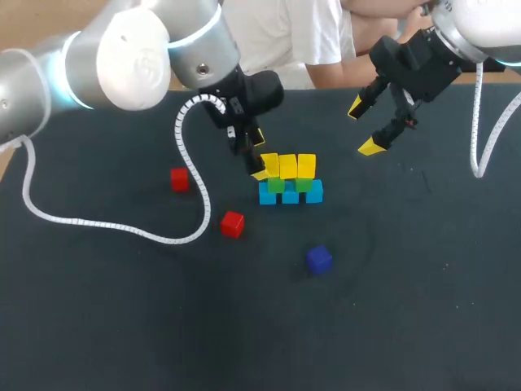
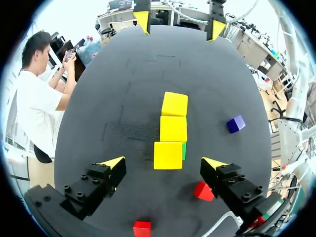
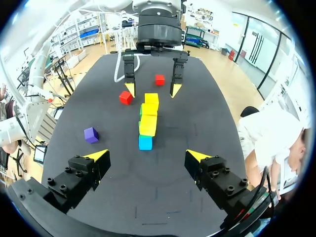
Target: Place the blue cubes, place green cubes on the blue cubes, place the yellow cubes on the green cubes, then place the red cubes on the yellow cubes, and place purple cube on the red cubes.
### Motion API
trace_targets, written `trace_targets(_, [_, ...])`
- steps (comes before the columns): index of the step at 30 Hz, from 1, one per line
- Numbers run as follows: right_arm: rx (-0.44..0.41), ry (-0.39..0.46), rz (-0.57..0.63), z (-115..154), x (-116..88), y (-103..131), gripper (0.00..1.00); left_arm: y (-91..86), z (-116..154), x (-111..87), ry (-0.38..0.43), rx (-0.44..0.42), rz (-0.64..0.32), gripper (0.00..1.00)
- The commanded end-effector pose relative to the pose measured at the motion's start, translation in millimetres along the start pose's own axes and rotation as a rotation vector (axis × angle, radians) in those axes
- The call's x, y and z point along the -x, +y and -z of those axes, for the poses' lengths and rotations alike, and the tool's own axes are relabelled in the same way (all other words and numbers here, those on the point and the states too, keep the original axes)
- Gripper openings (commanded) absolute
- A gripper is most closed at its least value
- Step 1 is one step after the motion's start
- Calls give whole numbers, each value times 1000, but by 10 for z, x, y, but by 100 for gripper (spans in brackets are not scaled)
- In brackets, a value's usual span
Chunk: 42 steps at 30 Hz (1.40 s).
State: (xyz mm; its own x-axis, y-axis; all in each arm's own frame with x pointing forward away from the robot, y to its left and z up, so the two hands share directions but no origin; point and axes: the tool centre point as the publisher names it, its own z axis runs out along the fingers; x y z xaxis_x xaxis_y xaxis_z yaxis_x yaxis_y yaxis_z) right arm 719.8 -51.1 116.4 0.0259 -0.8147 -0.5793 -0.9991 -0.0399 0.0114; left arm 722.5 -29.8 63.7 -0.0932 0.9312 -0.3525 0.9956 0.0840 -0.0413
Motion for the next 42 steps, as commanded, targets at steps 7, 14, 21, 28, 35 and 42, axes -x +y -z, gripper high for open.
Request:
trace_targets(7, [1, -1, 0, -2, -1, -5, 100, -126, 123, -146, -45, 25, -28, 100])
trace_targets(14, [1, -1, 0, -2, -1, -5, 100, -133, 215, -180, -81, 37, -37, 100])
trace_targets(21, [1, -1, 0, -2, -1, -5, 100, -155, 345, -194, -59, 27, -71, 100])
trace_targets(28, [1, -1, 0, -2, -1, -5, 100, -211, 454, -255, -77, 46, -79, 100])
trace_targets(35, [1, -1, 0, -2, -1, -5, 100, -318, 600, -468, -127, 79, -55, 100])
trace_targets(42, [1, -1, 0, -2, -1, -5, 100, -581, 592, -433, 1, 32, -89, 100])
